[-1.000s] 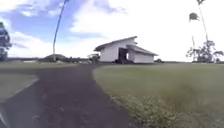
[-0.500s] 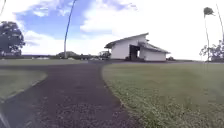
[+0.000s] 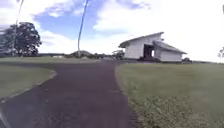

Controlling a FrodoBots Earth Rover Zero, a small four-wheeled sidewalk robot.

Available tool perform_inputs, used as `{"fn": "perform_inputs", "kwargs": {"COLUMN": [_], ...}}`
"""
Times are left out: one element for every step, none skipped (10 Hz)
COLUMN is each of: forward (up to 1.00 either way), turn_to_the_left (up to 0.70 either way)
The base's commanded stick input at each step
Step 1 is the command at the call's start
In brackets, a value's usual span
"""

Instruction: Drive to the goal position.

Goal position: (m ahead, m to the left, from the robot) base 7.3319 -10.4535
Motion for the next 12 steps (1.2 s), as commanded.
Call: {"fn": "perform_inputs", "kwargs": {"forward": [0.70,0.70,0.70,0.70,0.70,0.70,0.70,0.70,0.70,0.70,0.70,0.70], "turn_to_the_left": [0.00,0.00,0.00,0.00,0.00,0.00,0.00,0.00,0.00,0.00,0.00,0.00]}}
